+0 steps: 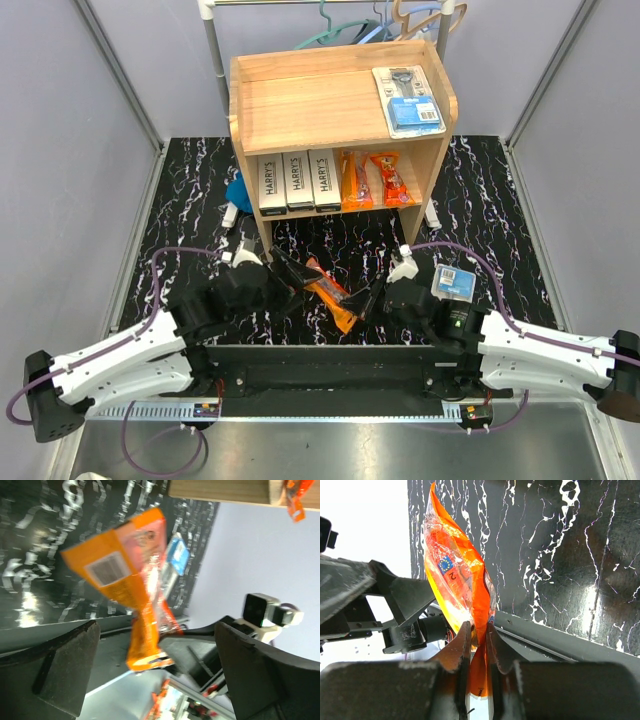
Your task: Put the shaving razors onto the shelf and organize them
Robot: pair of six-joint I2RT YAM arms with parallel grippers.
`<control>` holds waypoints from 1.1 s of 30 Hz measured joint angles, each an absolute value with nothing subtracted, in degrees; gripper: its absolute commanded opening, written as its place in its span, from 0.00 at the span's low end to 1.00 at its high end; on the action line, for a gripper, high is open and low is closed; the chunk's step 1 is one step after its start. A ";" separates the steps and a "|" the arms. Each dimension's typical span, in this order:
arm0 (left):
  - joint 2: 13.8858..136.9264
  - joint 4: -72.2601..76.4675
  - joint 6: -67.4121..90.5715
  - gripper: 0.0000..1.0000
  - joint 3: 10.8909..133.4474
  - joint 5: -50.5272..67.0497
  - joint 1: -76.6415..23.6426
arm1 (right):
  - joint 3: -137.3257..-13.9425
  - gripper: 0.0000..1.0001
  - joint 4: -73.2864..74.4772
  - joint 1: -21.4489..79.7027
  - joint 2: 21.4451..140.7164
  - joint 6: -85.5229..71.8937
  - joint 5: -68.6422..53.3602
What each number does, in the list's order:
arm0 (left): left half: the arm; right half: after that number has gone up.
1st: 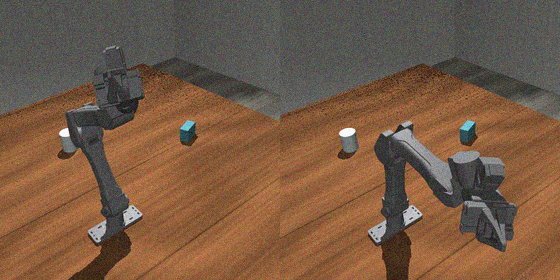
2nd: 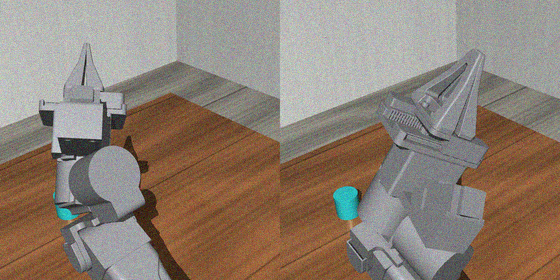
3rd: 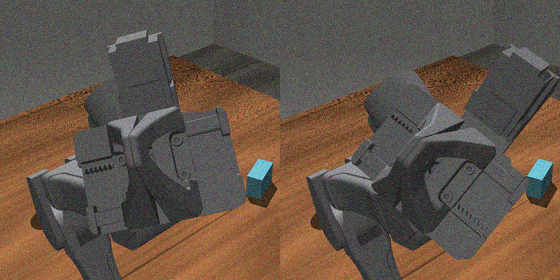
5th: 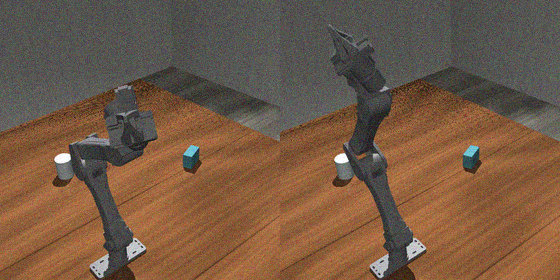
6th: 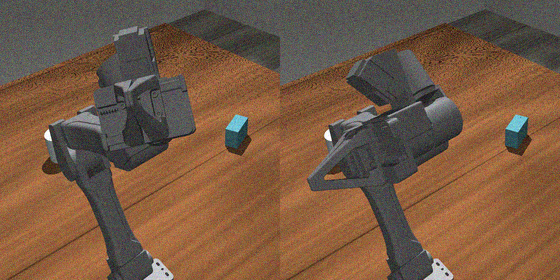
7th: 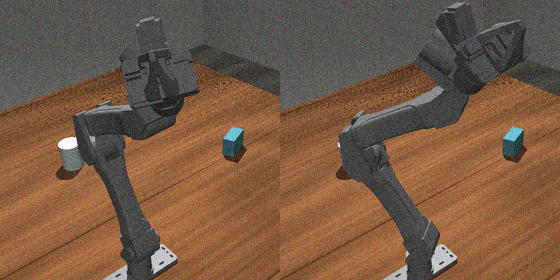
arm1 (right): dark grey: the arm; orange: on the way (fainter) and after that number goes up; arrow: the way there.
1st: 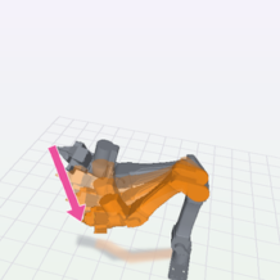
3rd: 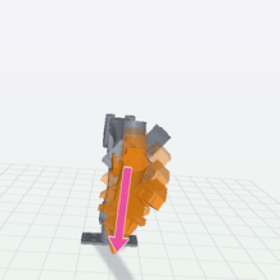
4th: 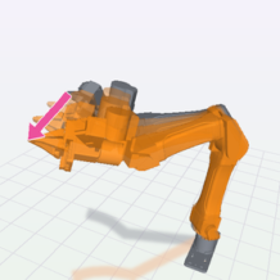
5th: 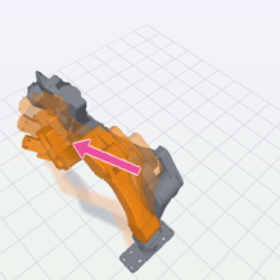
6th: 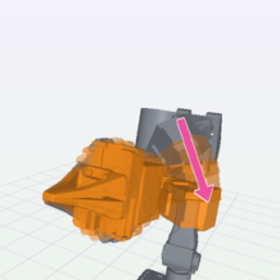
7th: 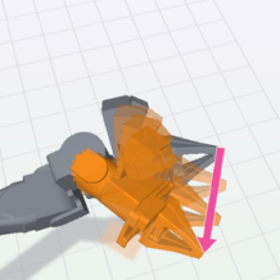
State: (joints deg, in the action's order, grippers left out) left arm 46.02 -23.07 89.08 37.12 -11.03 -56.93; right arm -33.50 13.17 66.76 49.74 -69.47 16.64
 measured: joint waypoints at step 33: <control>33.17 -51.44 82.81 0.99 35.83 -19.81 -56.88 | -51.66 0.00 17.78 66.81 53.15 -57.43 22.15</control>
State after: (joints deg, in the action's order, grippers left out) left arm 33.17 -51.44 82.81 35.83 -19.81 -56.88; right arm -51.66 17.78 66.81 53.15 -57.43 22.15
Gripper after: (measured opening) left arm 0.988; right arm 0.160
